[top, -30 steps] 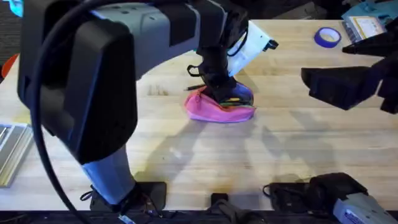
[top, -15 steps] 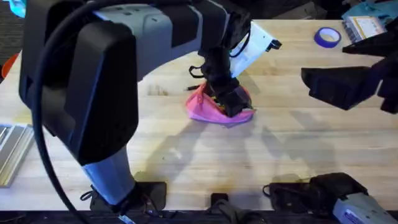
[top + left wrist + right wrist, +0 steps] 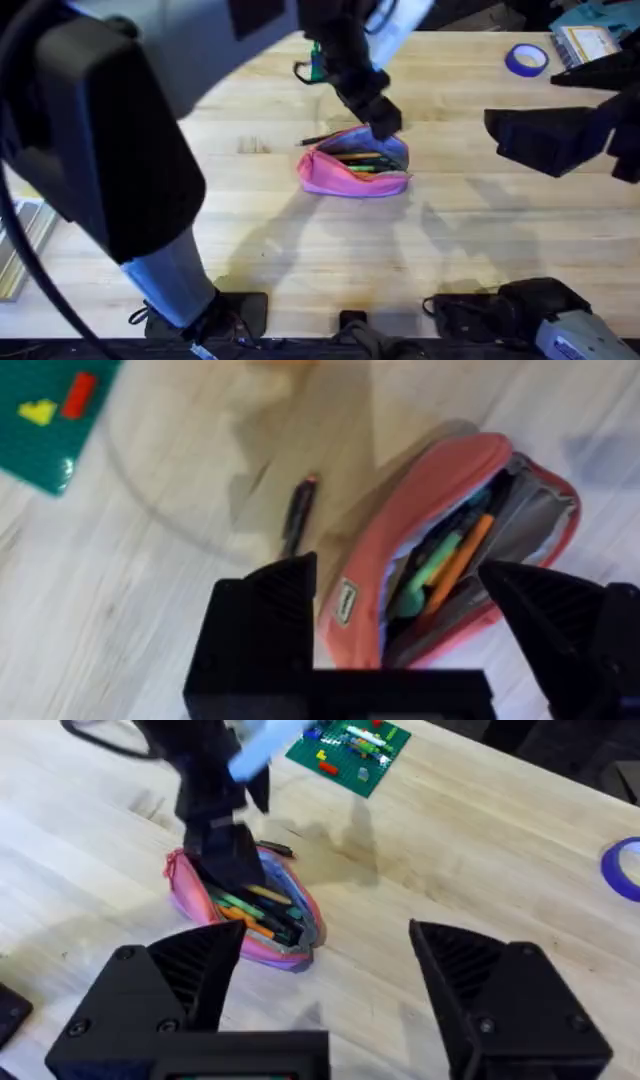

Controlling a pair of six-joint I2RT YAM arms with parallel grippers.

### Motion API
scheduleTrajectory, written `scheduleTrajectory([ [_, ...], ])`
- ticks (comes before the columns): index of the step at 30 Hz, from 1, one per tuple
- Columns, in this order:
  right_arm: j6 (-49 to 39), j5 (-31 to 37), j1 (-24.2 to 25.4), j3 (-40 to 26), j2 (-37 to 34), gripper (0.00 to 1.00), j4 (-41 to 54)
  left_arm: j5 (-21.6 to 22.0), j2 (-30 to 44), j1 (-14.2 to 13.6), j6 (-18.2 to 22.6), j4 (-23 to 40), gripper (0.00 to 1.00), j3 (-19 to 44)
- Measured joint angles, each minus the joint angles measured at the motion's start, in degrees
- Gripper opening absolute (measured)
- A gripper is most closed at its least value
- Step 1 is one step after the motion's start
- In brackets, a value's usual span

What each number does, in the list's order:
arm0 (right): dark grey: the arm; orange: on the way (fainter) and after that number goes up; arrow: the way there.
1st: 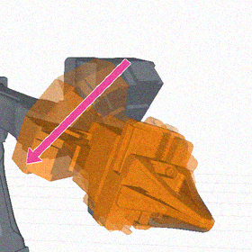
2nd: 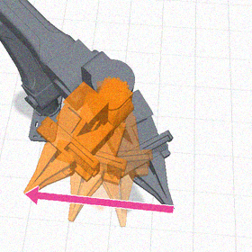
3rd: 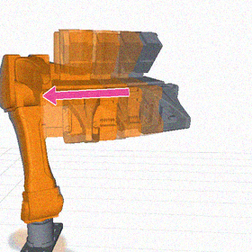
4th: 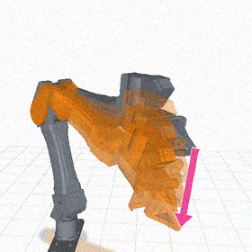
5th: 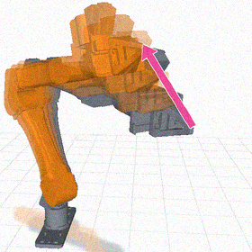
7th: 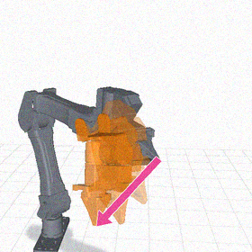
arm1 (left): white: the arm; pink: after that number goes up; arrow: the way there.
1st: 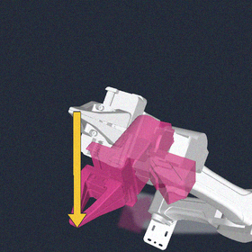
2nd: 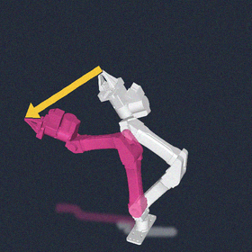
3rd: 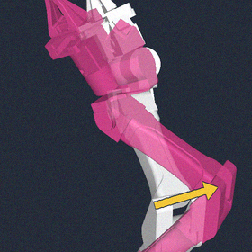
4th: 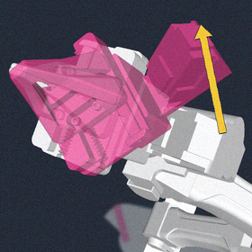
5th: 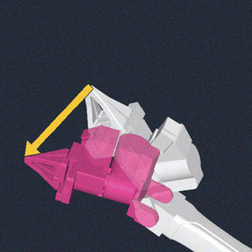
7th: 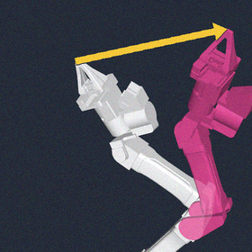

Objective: Unzip the bag, pick up the pens from the table one at a time and place them inside, then zip the bag closed.

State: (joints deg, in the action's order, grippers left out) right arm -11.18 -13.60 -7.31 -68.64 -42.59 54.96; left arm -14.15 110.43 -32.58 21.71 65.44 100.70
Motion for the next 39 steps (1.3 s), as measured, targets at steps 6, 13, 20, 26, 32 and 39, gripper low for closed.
scheduleTrajectory([
  [6,0.0,0.0,0.0,0.0,0.0,0.998,0.0,0.0,-0.2,6.0,-0.1,2.2,0.993,1.9],
  [13,0.0,0.0,0.0,0.0,0.0,0.998,0.0,0.2,-0.2,10.7,8.5,5.4,0.993,2.0],
  [20,0.0,0.0,0.0,0.0,0.0,0.998,0.0,-1.3,-0.2,17.1,25.0,8.4,0.994,2.0],
  [26,0.0,0.0,0.0,0.0,0.0,0.998,0.2,-2.6,-0.2,18.3,37.9,8.9,0.993,2.0],
  [32,0.0,0.0,0.0,0.0,0.0,0.998,0.5,-2.8,-0.2,18.2,49.3,8.9,0.993,2.0],
  [39,0.0,0.0,0.0,0.0,0.0,0.998,0.5,-2.8,-0.2,18.2,51.5,8.9,0.993,2.0],
])
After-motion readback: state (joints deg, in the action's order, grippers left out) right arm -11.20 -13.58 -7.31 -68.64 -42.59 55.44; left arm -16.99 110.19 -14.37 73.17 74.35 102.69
